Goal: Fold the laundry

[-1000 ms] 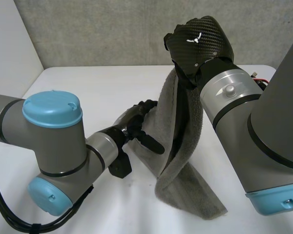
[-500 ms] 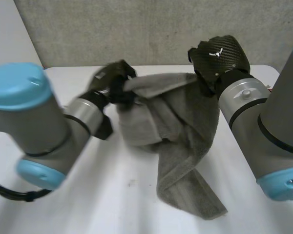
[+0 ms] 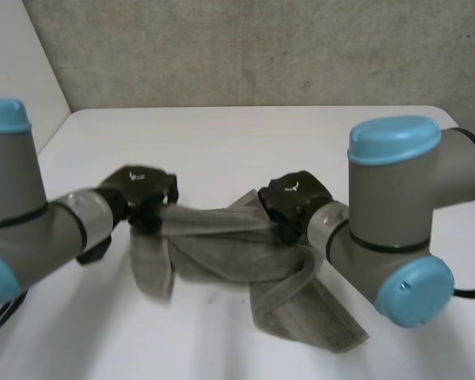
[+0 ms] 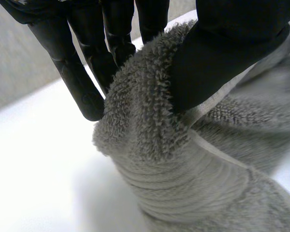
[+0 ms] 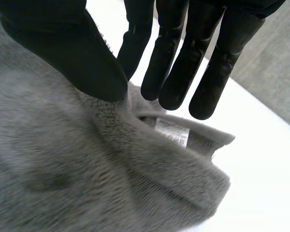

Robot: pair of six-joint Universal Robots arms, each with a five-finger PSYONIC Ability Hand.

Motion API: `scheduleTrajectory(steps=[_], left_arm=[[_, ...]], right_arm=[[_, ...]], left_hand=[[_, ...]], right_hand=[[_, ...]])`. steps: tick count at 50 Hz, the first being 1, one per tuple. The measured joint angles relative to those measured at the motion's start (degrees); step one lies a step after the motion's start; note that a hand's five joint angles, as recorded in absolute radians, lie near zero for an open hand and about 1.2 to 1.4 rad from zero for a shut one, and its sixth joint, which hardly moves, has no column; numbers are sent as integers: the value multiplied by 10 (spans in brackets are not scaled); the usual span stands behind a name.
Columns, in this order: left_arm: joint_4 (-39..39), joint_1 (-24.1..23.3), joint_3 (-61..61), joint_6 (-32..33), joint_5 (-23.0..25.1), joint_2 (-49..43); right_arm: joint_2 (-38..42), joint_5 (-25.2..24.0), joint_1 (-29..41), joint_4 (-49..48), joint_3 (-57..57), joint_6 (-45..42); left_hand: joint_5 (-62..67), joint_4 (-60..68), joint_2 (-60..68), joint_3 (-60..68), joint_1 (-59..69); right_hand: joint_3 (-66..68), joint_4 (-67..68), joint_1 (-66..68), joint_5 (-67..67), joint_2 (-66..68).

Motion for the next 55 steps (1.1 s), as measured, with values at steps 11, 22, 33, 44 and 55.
scheduleTrajectory(steps=[11,22,33,44,55], left_arm=[[151,-20,305,45,-5,-81],[337,-43,315,-104,-10,-15],[283,-12,-33,-103,-4,74],[276,-5,-268,51,-4,87],[260,-8,-290,118,-6,91]], right_arm=[[17,94,-6,-189,-209,-30],[-99,80,-1,-480,-94,-69],[-119,24,5,-359,112,-73],[-65,8,29,-154,184,-70],[-59,-20,30,-142,189,-35]], left_hand=[[0,0,0,0,0],[0,0,0,0,4],[0,0,0,0,5],[0,0,0,0,5],[-54,-65,-64,-63,-42]], right_hand=[[3,0,0,0,5],[3,0,0,1,5],[3,0,0,2,5],[3,0,0,2,5],[3,0,0,2,5]])
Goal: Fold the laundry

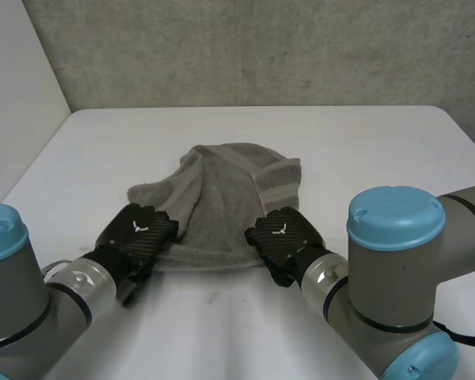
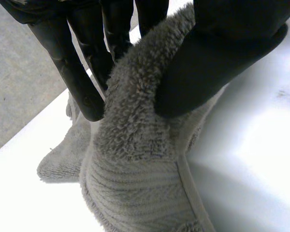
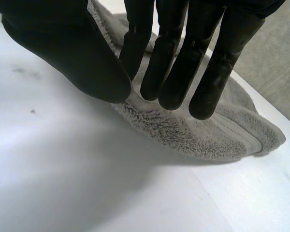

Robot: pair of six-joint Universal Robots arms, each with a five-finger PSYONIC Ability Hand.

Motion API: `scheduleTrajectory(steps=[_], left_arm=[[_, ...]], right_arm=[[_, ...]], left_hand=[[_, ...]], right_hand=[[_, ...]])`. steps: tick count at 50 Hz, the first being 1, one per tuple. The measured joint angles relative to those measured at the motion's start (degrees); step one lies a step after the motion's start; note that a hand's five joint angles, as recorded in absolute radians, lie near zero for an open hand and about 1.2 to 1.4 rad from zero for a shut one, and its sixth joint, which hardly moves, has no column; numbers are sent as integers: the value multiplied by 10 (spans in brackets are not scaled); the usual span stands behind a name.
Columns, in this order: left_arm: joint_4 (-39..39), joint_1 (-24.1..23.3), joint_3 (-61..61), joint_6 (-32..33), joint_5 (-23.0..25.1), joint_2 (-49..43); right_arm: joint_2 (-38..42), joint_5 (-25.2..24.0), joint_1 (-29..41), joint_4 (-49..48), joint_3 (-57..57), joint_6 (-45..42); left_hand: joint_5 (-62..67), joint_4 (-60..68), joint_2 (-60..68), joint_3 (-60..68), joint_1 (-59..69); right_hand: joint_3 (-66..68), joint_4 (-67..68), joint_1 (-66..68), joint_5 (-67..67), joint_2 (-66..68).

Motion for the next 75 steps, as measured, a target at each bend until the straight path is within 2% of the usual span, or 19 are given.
scheduleTrajectory(steps=[2,3,4,5,7,11,17,26,28,32,40,44,46,49,55,63,71,75], left_arm=[[-1,0,1,0,0,2],[-1,0,3,-1,0,3],[-2,1,5,-2,-1,6],[-2,1,5,-2,-1,6],[-4,2,5,-4,-3,12],[-15,4,-3,-10,-6,32],[-31,9,-29,-35,-20,79],[-47,34,-93,-127,-106,180],[-54,37,-110,-140,-128,201],[-72,36,-132,-147,-142,221],[-92,33,-169,-148,-140,227],[-84,33,-177,-147,-138,212],[-74,34,-177,-147,-138,196],[-51,36,-167,-146,-138,156],[-23,38,-123,-143,-138,70],[-17,38,-49,-142,-139,-26],[-15,37,-2,-141,-140,-70],[0,37,19,-141,-140,-90]], right_arm=[[0,0,0,-1,0,5],[-1,0,-1,-2,-2,18],[-2,1,-1,-2,-5,40],[-2,1,-1,-2,-5,40],[-3,3,-1,-3,-11,67],[-2,10,-2,-3,-22,104],[2,33,-2,-2,-30,133],[13,65,-2,-4,-35,163],[17,66,-3,-4,-37,164],[23,66,-2,-5,-38,162],[28,65,-1,-5,-39,158],[28,65,0,-5,-39,158],[28,65,1,-5,-39,158],[28,65,1,-4,-38,157],[28,64,1,-3,-37,157],[27,64,1,-4,-36,157],[28,64,1,-5,-35,156],[30,64,1,-5,-34,156]], left_hand=[[-32,-34,-45,-34,-43],[-118,-120,-120,-119,-131],[-241,-241,-247,-246,-254],[-241,-241,-247,-246,-254],[-348,-347,-350,-346,-349],[-409,-410,-411,-411,-404],[-440,-440,-439,-439,-433],[-438,-439,-438,-438,-433],[-392,-394,-392,-393,-389],[-313,-313,-313,-314,-308],[-301,-301,-302,-302,-300],[-330,-337,-336,-336,-328],[-388,-389,-390,-390,-383],[-446,-446,-447,-445,-440],[-471,-472,-471,-471,-462],[-475,-475,-474,-474,-462],[-453,-454,-454,-454,-459],[-405,-406,-403,-403,-406]], right_hand=[[0,0,0,0,0],[0,0,0,0,0],[0,0,0,0,0],[0,0,0,0,0],[0,0,0,0,0],[0,0,0,0,0],[0,0,0,0,0],[0,0,0,0,0],[0,0,0,0,0],[0,0,0,0,0],[0,0,0,0,0],[0,0,0,0,0],[0,0,0,0,0],[0,0,0,0,0],[0,0,0,1,0],[0,0,0,1,0],[0,0,0,1,0],[0,0,0,1,0]])
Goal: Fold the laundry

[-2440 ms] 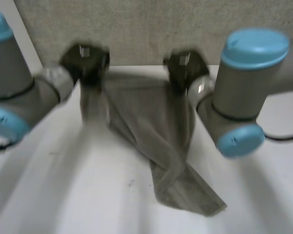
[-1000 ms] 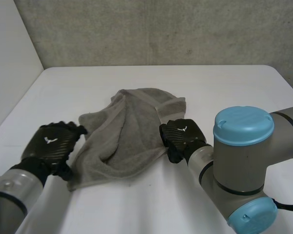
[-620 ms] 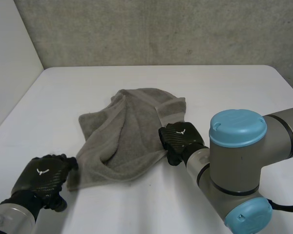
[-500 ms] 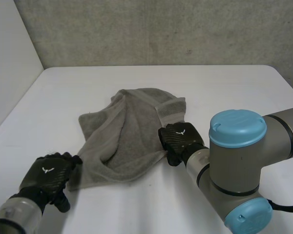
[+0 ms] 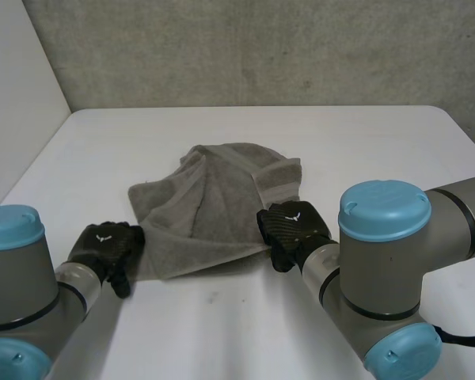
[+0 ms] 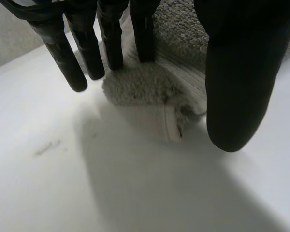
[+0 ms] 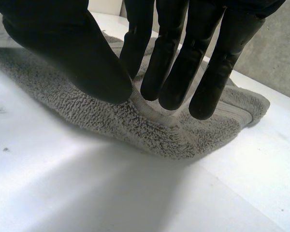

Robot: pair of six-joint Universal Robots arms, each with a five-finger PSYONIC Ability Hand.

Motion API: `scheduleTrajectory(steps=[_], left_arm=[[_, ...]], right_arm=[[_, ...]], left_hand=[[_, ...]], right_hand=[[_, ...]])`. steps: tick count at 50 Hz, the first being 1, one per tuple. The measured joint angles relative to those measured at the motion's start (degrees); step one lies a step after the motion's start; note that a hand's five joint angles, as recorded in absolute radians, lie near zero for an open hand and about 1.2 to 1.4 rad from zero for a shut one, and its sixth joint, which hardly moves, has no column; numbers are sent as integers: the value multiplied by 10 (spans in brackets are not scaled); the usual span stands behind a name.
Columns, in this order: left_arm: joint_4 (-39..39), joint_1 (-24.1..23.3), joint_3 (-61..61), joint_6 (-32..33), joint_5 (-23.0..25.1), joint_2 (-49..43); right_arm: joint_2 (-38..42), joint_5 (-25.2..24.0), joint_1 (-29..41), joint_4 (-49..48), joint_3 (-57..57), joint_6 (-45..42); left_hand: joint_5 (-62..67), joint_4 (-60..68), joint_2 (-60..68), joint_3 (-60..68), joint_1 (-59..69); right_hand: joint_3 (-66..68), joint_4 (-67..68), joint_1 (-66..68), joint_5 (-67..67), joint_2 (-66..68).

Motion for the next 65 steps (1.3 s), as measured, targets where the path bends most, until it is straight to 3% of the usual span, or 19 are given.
scheduleTrajectory(steps=[8,17,29,41,62,63,65], left_arm=[[48,0,11,8,0,-14],[73,1,29,40,1,-37],[60,3,51,62,2,-58],[17,21,53,96,11,-48],[48,45,95,105,39,-80],[50,45,96,105,39,-81],[56,44,97,105,40,-79]], right_arm=[[2,0,0,0,0,0],[5,-2,0,0,-1,0],[7,-2,-1,0,-2,-1],[13,-2,-2,0,-3,-1],[16,-3,-2,0,-4,-1],[17,-3,-2,0,-4,-1],[18,-3,-2,0,-5,-1]], left_hand=[[105,106,105,103,112],[125,127,124,124,128],[-75,-74,-77,-76,-64],[-82,-83,-85,-86,-84],[59,60,58,56,65],[152,152,157,156,168],[244,247,245,244,257]], right_hand=[[0,0,0,0,0],[0,0,0,1,0],[0,0,0,1,0],[0,0,0,1,0],[0,0,0,1,0],[0,0,0,1,0],[0,0,0,1,0]])
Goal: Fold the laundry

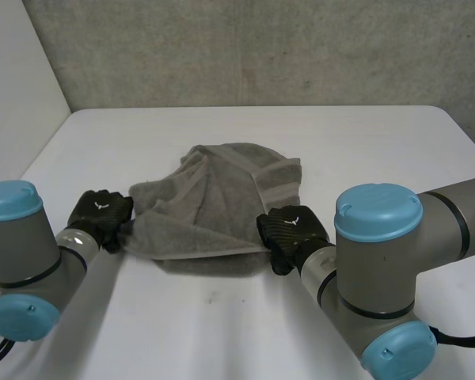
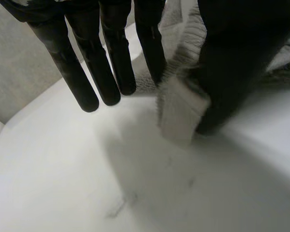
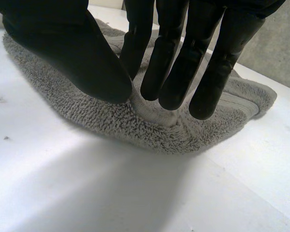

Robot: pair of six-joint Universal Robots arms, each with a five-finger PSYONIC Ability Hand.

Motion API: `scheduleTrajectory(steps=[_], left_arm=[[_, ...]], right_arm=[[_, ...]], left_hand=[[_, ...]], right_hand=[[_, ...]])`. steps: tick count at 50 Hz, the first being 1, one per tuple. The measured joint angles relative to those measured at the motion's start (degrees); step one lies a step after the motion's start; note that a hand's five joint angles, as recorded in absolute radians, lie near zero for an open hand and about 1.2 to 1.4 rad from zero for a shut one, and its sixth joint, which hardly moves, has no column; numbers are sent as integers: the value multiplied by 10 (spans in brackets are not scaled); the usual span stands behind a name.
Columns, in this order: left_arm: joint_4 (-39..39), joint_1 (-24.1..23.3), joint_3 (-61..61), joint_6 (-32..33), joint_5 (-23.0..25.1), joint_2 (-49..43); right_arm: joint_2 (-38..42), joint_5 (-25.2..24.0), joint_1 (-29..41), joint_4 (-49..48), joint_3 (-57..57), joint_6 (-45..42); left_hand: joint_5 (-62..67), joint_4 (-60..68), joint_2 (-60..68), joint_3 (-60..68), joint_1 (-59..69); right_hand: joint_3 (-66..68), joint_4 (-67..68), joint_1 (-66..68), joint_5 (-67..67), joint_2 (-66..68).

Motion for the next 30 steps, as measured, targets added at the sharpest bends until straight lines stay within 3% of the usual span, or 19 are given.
scheduleTrajectory(steps=[2,8,20,30], left_arm=[[6,0,-1,-1,2,4],[19,-3,-14,-3,26,33],[12,-2,-55,-4,57,99],[-10,4,-100,-7,55,234]], right_arm=[[1,0,0,0,-1,0],[0,2,-1,1,-6,-1],[-16,2,-15,13,-18,-4],[-57,-17,-29,53,-21,-12]], left_hand=[[97,95,96,95,94],[198,201,202,202,170],[217,221,221,221,183],[218,223,222,222,183]], right_hand=[[0,0,0,0,0],[0,0,0,0,0],[0,0,0,0,0],[-1,-2,0,0,0]])
